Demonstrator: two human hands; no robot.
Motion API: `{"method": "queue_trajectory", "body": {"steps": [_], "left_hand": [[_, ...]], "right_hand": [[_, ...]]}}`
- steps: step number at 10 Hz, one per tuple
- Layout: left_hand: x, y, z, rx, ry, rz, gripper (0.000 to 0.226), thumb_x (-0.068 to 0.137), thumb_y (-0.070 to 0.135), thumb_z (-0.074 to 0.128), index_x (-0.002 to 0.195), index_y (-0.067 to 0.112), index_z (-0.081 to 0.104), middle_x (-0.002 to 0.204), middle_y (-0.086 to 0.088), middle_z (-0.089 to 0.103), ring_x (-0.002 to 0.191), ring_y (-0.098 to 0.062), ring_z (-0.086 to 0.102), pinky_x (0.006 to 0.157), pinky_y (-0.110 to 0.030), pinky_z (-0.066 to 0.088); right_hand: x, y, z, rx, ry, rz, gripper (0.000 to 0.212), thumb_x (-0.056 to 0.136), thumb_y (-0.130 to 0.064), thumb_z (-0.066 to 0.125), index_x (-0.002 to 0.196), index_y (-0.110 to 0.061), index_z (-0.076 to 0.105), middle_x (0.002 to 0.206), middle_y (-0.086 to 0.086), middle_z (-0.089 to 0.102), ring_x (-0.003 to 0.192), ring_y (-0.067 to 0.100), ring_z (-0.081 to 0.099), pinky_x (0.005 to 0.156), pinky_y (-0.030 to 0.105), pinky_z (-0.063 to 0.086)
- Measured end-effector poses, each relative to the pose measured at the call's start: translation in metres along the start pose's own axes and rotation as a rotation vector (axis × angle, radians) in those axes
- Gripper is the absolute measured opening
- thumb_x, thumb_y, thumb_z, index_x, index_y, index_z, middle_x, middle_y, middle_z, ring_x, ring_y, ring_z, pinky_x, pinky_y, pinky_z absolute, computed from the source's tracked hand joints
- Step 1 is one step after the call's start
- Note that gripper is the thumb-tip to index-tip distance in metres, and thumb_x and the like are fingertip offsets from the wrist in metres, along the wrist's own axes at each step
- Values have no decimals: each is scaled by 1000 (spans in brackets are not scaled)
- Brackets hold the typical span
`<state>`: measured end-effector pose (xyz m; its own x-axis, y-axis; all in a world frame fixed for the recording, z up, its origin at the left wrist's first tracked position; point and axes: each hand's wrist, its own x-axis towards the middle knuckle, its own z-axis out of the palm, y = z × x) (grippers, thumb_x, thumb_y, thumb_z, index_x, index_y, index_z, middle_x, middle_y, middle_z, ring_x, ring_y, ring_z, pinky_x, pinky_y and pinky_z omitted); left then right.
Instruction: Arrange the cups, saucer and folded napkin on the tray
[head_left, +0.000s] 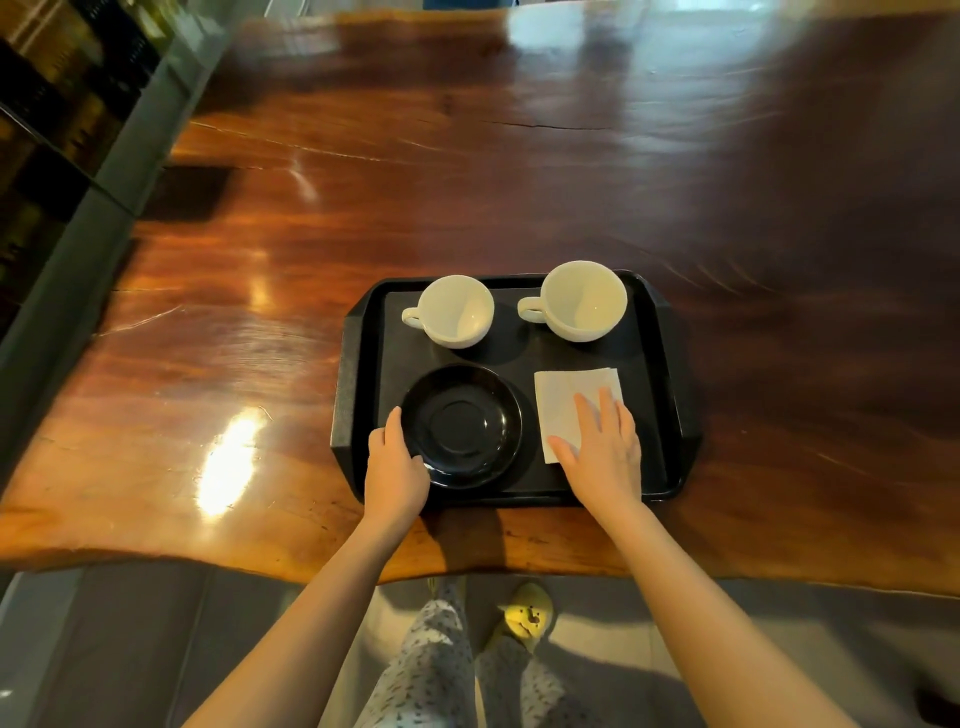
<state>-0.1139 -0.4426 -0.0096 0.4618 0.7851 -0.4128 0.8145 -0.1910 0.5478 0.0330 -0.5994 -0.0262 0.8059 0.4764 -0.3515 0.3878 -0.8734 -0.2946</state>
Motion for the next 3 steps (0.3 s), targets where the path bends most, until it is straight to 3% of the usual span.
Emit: {"method": "queue_trajectory", "body": {"steps": [1, 2, 3], "left_hand": [[-3, 1, -6, 64, -10, 36, 67, 93, 9, 50, 150, 14, 16, 147, -15, 32, 127, -30, 45, 96, -36, 43], [0, 6, -20, 231, -45, 29, 64, 93, 17, 50, 149, 13, 17, 145, -17, 34, 124, -35, 46, 94, -42, 45], [12, 23, -45, 355, -120, 46, 49, 91, 22, 48, 137, 10, 38, 133, -16, 49, 117, -35, 52, 87, -43, 48]], "right_hand": [[1, -1, -6, 10, -27, -6, 65, 94, -44, 45, 148, -23, 16, 160, 6, 6, 146, 27, 7, 116, 44, 19], [1, -4, -26, 0, -76, 5, 62, 93, -41, 48, 144, -18, 23, 156, 8, 16, 140, 29, 20, 111, 44, 28], [5, -14, -53, -40, -225, 8, 57, 93, -40, 48, 140, -14, 30, 147, 11, 29, 131, 32, 30, 102, 43, 37]]}}
